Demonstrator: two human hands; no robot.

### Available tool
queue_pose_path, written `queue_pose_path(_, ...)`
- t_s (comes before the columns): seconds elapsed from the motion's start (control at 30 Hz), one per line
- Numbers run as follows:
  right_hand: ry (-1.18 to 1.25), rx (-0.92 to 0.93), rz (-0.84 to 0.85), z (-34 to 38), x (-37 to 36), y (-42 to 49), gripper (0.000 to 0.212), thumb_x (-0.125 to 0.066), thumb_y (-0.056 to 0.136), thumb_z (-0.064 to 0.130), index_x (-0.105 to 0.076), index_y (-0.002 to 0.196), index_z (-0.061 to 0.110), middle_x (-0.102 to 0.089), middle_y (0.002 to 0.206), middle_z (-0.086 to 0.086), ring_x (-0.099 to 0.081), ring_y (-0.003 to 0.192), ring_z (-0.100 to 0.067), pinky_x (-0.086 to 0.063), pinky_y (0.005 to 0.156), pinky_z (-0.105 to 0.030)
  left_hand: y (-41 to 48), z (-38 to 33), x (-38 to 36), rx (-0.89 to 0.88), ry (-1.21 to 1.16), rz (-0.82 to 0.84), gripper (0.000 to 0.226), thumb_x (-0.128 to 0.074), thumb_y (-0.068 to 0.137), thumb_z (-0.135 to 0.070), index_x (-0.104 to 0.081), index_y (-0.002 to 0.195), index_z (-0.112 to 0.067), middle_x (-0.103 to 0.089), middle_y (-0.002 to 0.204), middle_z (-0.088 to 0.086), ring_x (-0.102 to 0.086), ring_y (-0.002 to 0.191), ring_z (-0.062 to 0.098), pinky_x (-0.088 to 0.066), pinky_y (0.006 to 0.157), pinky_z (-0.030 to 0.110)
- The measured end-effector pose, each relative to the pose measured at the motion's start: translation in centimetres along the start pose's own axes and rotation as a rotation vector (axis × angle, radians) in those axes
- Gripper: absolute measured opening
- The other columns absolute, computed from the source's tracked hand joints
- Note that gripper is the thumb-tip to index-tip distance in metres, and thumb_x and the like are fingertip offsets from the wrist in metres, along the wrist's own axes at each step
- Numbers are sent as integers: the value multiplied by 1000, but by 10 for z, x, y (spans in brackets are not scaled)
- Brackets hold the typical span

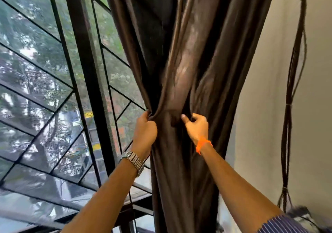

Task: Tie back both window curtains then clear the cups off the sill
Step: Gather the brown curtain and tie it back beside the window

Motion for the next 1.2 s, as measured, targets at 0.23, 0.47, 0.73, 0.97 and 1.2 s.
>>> queue_pose_path(0.23, 144, 19, -103, 7, 59, -53, 41, -91, 60, 38, -76, 93, 18, -74, 86, 15, -67, 81, 7, -53, 76, -12, -4, -1, -18, -55, 44, -74, 65, -36, 75, 5, -58, 130, -22, -69, 111, 0, -65, 94, 26, -57, 81, 43)
queue_pose_path(0.47, -83, 127, -163, 30, 47, -79, 36, -80, 69, 30, -68, 100, 18, -71, 98, 1, -68, 94, -17, -56, 81, -37, -22, -3, -52, -147, 106, 69, 61, -38, 77, 8, -59, 121, -27, -63, 96, -9, -59, 89, 22, -48, 77, 34)
queue_pose_path(0.73, -105, 210, -14, 44, 31, -111, 29, -52, 80, -1, -57, 105, 14, -71, 86, -11, -68, 83, -34, -52, 63, -44, -24, 8, -60, -77, 44, 213, 27, -45, 89, -4, -62, 100, -23, -68, 96, 4, -64, 88, 23, -52, 71, 34)
queue_pose_path(0.97, -164, 210, 59, 47, 20, -127, 67, -51, 87, -3, -35, 148, 18, -71, 109, -14, -69, 96, -23, -56, 87, -43, -17, 9, -62, -75, 128, 176, 22, -51, 83, -14, -65, 100, -11, -68, 95, 10, -63, 91, 31, -53, 75, 40)
queue_pose_path(1.2, -203, 180, 105, 40, 23, -137, 66, -43, 93, 2, -22, 154, 18, -53, 141, -9, -52, 130, -17, -41, 111, -34, -42, 23, -70, -10, -213, 504, 40, -57, 91, -50, -66, 114, -18, -73, 95, -10, -70, 86, 1, -55, 73, 18)
Point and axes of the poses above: each hand's wrist, its own y-axis towards the middle knuckle, its own x-axis out of the back of the hand, z = x × y, the point moved 5 cm from there along y, towards the middle knuckle
